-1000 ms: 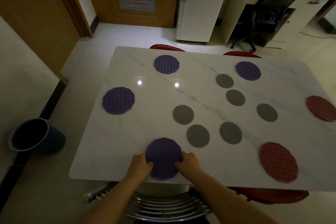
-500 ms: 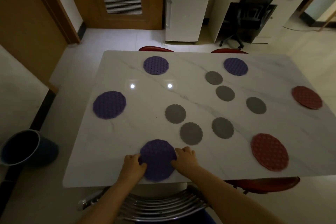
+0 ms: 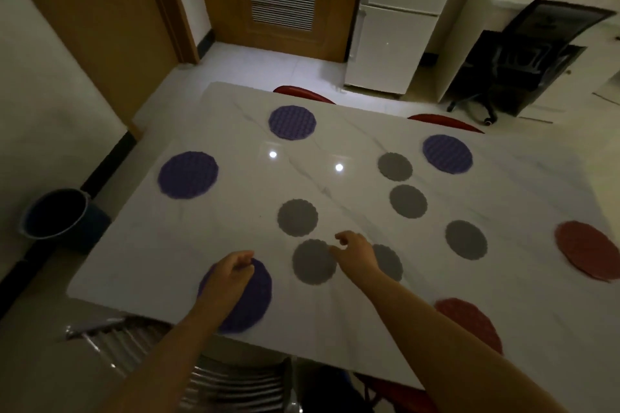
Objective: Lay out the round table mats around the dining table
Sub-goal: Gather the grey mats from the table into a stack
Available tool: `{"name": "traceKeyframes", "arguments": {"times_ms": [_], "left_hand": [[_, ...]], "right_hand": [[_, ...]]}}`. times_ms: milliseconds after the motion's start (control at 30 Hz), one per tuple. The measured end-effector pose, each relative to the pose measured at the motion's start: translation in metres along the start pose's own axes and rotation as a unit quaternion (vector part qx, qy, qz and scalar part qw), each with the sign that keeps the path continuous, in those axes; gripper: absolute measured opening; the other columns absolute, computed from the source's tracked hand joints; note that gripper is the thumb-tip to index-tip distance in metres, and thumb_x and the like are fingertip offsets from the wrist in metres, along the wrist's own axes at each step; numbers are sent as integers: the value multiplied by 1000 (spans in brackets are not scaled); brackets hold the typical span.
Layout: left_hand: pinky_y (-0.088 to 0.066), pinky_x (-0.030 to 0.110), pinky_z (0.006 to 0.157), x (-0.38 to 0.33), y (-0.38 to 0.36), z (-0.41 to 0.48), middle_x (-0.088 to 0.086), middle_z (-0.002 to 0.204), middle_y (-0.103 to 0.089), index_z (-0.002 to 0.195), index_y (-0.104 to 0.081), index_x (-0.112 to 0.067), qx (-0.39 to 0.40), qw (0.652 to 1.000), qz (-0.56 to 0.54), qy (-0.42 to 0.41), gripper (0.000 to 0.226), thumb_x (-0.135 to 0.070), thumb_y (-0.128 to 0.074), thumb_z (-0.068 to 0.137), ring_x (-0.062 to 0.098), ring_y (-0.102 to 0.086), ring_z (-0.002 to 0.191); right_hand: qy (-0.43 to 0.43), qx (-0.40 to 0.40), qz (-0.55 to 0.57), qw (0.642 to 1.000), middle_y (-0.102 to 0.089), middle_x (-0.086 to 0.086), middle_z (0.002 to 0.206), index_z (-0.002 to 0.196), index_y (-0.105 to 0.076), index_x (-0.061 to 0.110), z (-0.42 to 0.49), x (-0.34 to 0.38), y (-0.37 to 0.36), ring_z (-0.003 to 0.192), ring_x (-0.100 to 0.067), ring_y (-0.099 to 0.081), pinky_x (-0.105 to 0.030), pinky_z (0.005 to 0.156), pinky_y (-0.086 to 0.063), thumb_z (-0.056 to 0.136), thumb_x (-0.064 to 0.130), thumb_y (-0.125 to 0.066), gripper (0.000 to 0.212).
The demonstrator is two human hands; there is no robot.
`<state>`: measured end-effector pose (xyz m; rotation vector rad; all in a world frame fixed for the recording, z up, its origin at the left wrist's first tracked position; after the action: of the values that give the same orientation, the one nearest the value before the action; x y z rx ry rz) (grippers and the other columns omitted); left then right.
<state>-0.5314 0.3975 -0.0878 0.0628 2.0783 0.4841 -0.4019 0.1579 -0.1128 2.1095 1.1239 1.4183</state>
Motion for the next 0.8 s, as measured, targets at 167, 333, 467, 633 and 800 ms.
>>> {"name": "traceKeyframes", "arguments": {"times_ms": [167, 333, 467, 633, 800], "left_hand": [[-33, 27, 103, 2, -27, -3, 4, 129, -53, 131, -52, -10, -61, 997, -32, 47, 34, -9, -48, 98, 15, -47, 115], [-32, 23, 97, 5, -30, -1, 0, 120, -54, 129, -54, -12, -100, 993, -26, 66, 33, -10, -48, 97, 11, -47, 107], [-34, 24, 91, 10, -24, 5, -1, 116, -55, 126, -56, -15, -107, 991, -14, 83, 30, -12, -48, 97, 10, -49, 102], [-34, 24, 91, 18, -18, 11, -2, 116, -56, 126, -56, -17, -106, 989, -19, 96, 31, -11, -47, 97, 10, -50, 103], [-33, 20, 94, 17, -13, 16, -4, 117, -57, 126, -56, -16, -100, 990, -32, 93, 31, -9, -46, 97, 10, -51, 108]], "right_hand": [[75, 57, -93, 991, -53, -11, 132, 134, -46, 14, 48, 40, -10, 119, -27, -50, -40, 102, -43, 88, 37, -59, 54], [103, 63, -209, 970, -49, -10, 128, 131, -44, 13, 82, 67, -35, 117, -28, -46, -37, 98, -40, 90, 36, -54, 48], [63, 68, -252, 963, -41, -10, 132, 136, -36, 13, 98, 66, -47, 121, -30, -40, -39, 98, -40, 84, 44, -59, 65], [48, 41, -253, 966, -38, -12, 133, 135, -35, 12, 104, 66, -48, 120, -31, -40, -40, 99, -41, 82, 38, -63, 66], [56, 31, -198, 978, -40, -10, 130, 130, -36, 13, 101, 70, -44, 119, -30, -40, -39, 100, -38, 78, 28, -68, 63]]}}
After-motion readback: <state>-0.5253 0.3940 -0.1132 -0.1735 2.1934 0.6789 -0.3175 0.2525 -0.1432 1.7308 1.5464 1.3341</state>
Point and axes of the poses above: each hand's wrist, its own z-axis towards the middle knuckle, its own y-axis out of the back of the hand, x = y × z, the point moved 9 cm from there along z, towards the middle knuckle
